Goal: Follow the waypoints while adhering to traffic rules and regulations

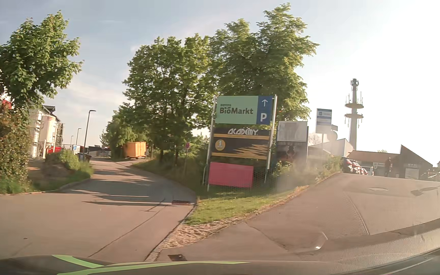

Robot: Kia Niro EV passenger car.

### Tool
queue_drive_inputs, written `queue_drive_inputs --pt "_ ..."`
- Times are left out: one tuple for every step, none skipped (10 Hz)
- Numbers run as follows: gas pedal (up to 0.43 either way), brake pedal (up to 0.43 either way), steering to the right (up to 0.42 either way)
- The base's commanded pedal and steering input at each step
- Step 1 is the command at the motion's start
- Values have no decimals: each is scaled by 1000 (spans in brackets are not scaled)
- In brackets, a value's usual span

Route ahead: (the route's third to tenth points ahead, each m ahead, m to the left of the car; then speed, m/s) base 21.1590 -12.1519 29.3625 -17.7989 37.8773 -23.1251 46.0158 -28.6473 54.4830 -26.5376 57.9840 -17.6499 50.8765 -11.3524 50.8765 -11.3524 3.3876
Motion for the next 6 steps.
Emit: queue_drive_inputs --pt "197 0 478" --pt "189 0 462" --pt "189 0 451" --pt "189 0 428" --pt "189 0 405" --pt "189 0 385"
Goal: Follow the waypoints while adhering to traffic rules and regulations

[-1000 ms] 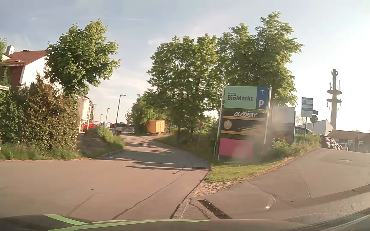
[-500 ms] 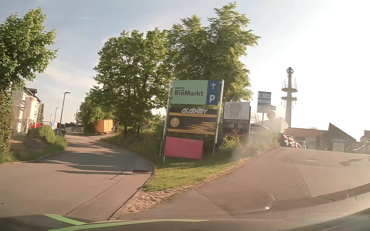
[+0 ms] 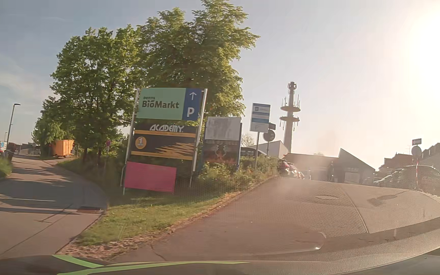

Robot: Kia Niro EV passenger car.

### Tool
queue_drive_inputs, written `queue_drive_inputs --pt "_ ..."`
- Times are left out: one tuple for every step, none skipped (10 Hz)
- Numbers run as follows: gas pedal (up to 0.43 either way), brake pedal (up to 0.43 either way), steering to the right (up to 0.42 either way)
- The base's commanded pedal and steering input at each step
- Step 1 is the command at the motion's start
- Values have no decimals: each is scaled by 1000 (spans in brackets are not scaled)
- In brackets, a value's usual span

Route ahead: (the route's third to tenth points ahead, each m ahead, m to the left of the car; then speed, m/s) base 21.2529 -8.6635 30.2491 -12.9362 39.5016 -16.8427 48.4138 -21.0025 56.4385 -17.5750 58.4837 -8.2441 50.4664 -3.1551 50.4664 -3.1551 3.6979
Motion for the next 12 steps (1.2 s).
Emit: queue_drive_inputs --pt "189 0 356" --pt "189 0 336" --pt "189 0 325" --pt "189 0 315" --pt "177 0 297" --pt "177 0 272" --pt "169 0 248" --pt "169 0 219" --pt "169 0 197" --pt "169 0 193" --pt "177 0 193" --pt "177 0 186"
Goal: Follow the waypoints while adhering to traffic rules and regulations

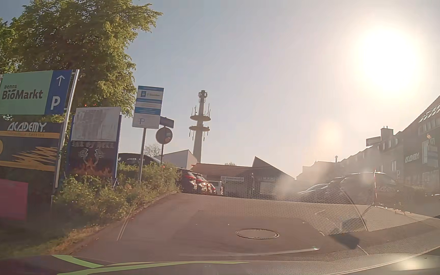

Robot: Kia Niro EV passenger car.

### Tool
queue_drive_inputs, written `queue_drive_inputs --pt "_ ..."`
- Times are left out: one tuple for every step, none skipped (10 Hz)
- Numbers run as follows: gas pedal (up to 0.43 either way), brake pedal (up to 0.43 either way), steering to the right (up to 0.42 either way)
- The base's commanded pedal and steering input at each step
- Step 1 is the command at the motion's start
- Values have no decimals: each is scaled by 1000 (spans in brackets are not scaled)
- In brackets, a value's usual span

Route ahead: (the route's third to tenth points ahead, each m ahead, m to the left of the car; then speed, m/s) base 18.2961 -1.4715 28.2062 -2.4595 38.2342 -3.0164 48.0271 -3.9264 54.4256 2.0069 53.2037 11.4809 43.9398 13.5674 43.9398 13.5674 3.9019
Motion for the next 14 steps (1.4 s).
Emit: queue_drive_inputs --pt "189 0 176" --pt "189 0 165" --pt "209 0 162" --pt "209 0 161" --pt "220 0 162" --pt "220 0 162" --pt "220 0 161" --pt "220 0 159" --pt "220 0 153" --pt "220 0 137" --pt "220 0 97" --pt "220 0 54" --pt "220 0 18" --pt "220 0 -7"
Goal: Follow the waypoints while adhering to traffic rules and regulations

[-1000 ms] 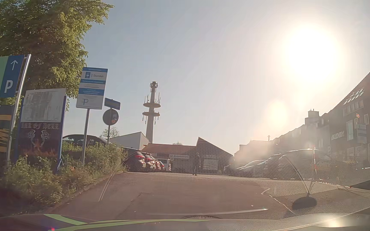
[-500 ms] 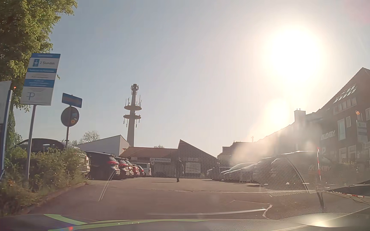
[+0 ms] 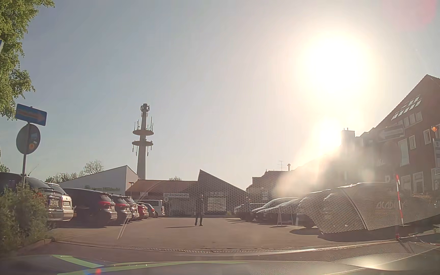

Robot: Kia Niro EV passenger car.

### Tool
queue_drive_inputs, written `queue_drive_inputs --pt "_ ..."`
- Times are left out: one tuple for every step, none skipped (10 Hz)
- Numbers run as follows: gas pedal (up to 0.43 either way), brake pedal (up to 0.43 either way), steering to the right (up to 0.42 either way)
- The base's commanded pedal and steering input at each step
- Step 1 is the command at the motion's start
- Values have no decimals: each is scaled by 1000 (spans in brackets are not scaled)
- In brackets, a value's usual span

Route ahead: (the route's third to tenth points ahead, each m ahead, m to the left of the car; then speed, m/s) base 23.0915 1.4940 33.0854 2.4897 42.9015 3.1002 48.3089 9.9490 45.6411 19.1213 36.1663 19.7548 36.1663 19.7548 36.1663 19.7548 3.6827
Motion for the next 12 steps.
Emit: queue_drive_inputs --pt "197 0 -20" --pt "169 0 -28" --pt "130 0 -41" --pt "118 0 -54" --pt "118 0 -65" --pt "118 0 -76" --pt "118 0 -77" --pt "118 0 -71" --pt "130 0 -62" --pt "130 0 -44" --pt "130 0 -28" --pt "130 0 -20"
